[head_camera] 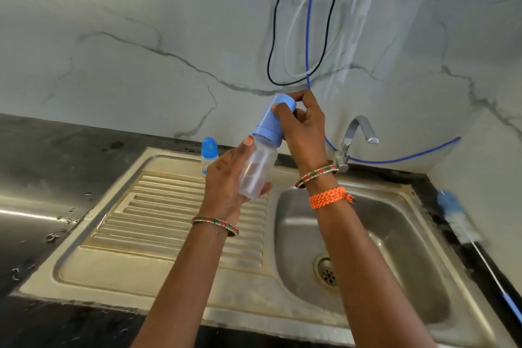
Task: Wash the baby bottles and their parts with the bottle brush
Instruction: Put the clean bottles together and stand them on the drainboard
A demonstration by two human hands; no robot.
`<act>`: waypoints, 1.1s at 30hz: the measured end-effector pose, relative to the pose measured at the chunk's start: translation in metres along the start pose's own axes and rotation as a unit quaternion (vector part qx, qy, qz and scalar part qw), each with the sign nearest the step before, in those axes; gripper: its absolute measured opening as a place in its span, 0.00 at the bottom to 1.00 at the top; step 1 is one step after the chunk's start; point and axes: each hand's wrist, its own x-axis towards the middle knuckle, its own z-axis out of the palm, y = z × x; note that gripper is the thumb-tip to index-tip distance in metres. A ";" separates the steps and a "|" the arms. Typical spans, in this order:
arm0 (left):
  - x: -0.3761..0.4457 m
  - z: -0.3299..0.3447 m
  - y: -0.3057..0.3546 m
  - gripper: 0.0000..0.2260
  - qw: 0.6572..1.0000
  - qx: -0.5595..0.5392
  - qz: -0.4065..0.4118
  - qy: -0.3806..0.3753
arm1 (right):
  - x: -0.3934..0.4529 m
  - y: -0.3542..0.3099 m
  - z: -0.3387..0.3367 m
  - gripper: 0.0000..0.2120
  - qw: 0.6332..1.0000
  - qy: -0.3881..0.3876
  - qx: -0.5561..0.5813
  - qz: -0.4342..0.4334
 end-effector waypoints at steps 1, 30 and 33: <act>-0.002 0.001 0.003 0.12 1.000 -0.007 0.012 0.013 | 0.000 -0.002 0.005 0.06 1.000 0.000 -0.003 -0.006; 0.093 -0.215 -0.058 0.50 0.785 0.612 0.099 0.002 | -0.032 0.134 0.139 0.33 0.963 -0.158 -0.137 0.169; 0.128 -0.265 -0.031 0.36 0.790 0.609 0.067 0.034 | -0.014 0.151 0.189 0.32 0.967 -0.162 -0.155 0.123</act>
